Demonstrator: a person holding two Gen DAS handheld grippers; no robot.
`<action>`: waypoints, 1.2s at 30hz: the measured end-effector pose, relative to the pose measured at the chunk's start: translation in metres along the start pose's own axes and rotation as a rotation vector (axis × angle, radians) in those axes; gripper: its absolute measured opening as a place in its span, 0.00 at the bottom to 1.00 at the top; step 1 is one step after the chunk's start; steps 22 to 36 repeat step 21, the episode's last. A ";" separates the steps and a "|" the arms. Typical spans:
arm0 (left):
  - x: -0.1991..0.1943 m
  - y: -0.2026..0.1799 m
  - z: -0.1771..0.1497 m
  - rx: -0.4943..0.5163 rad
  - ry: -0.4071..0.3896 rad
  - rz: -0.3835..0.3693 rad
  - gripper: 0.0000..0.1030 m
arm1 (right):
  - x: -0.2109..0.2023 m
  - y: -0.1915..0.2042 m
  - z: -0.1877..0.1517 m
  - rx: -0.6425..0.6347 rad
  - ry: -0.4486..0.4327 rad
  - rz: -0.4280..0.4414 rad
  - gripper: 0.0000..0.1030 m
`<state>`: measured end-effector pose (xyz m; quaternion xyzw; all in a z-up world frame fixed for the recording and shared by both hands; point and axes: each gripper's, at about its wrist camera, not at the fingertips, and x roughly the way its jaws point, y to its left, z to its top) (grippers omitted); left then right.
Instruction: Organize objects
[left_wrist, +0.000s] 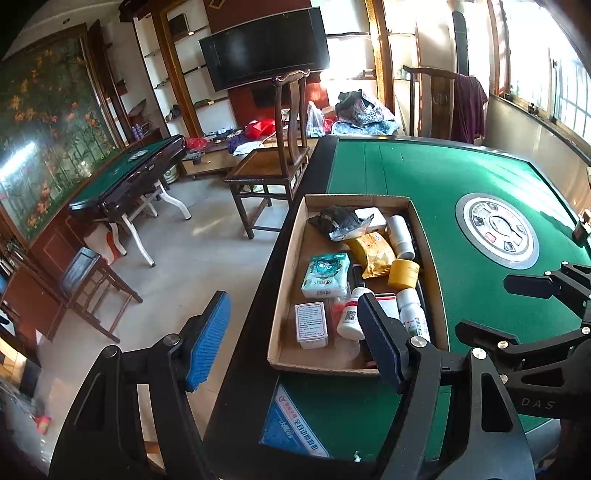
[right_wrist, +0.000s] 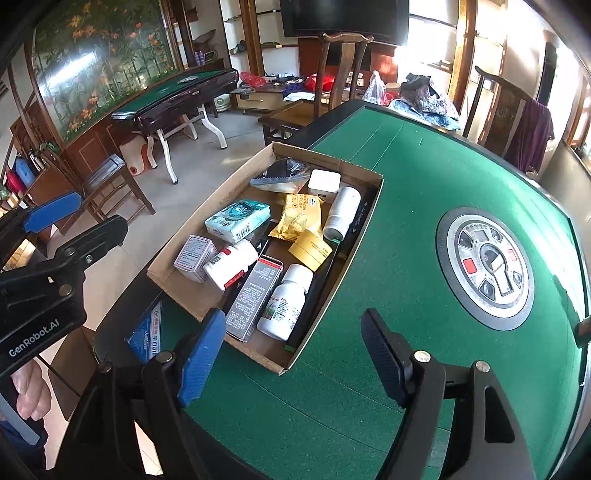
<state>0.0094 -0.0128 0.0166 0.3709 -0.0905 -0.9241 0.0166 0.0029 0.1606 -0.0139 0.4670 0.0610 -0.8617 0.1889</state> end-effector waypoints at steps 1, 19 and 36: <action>-0.001 -0.001 0.000 0.001 -0.003 0.003 0.70 | 0.000 -0.001 0.000 -0.001 -0.001 0.001 0.74; -0.002 0.006 -0.005 -0.064 0.019 -0.062 0.70 | -0.002 -0.002 0.000 0.010 -0.002 0.025 0.74; -0.004 0.005 -0.005 -0.062 0.016 -0.074 0.70 | -0.002 -0.002 0.000 0.012 -0.002 0.024 0.74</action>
